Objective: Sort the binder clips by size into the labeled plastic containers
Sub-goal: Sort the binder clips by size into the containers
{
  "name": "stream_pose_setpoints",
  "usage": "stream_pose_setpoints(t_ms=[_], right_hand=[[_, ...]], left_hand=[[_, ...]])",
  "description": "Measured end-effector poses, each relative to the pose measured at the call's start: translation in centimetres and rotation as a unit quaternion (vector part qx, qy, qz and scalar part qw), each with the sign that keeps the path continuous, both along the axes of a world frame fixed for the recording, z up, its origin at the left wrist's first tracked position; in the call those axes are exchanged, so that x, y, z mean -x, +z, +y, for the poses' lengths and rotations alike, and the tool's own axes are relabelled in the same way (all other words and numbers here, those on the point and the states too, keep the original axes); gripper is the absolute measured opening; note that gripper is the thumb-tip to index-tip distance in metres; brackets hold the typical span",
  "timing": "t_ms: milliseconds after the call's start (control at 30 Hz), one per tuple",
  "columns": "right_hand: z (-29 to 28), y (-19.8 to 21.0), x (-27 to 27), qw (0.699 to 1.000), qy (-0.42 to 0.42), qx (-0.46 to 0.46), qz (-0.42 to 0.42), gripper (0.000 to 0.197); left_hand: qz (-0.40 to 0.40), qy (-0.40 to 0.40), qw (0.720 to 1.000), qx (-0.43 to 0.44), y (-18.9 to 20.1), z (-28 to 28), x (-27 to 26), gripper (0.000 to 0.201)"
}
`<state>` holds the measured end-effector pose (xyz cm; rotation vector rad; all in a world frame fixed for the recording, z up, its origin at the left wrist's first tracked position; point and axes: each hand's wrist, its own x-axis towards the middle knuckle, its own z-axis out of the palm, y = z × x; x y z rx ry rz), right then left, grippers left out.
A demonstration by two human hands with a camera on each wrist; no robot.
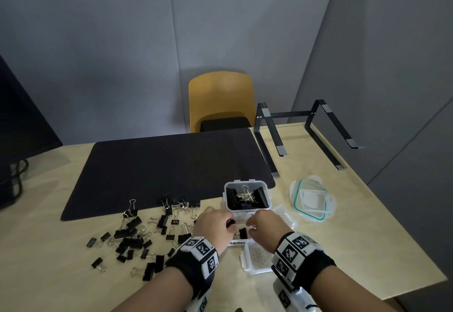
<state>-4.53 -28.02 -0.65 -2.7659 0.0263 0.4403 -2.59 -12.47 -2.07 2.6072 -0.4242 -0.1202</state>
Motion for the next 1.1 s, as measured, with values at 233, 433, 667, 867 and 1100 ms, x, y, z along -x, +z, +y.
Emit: stream_pose_setpoints(t_ms=[233, 433, 667, 867, 1100], right_hand=[[0.2, -0.1, 0.1, 1.000, -0.001, 0.002, -0.011, 0.034], [0.4, -0.2, 0.2, 1.000, -0.002, -0.005, -0.011, 0.033], [0.5, 0.3, 0.4, 1.000, 0.003, -0.005, -0.017, 0.031], [0.4, 0.5, 0.3, 1.000, 0.003, -0.007, -0.012, 0.032], [1.2, 1.4, 0.4, 1.000, 0.010, -0.014, -0.017, 0.034]], left_hand=[[-0.030, 0.000, 0.999, -0.018, -0.7, 0.4, -0.2, 0.027], [-0.079, -0.052, 0.994, -0.059, -1.3, 0.3, 0.1, 0.028], [-0.109, -0.065, 0.988, -0.083, -1.5, 0.8, 0.3, 0.007], [-0.077, -0.044, 0.994, -0.055, -1.5, 1.4, -0.1, 0.017], [-0.066, -0.008, 0.998, 0.020, -1.8, 4.6, 0.3, 0.021]])
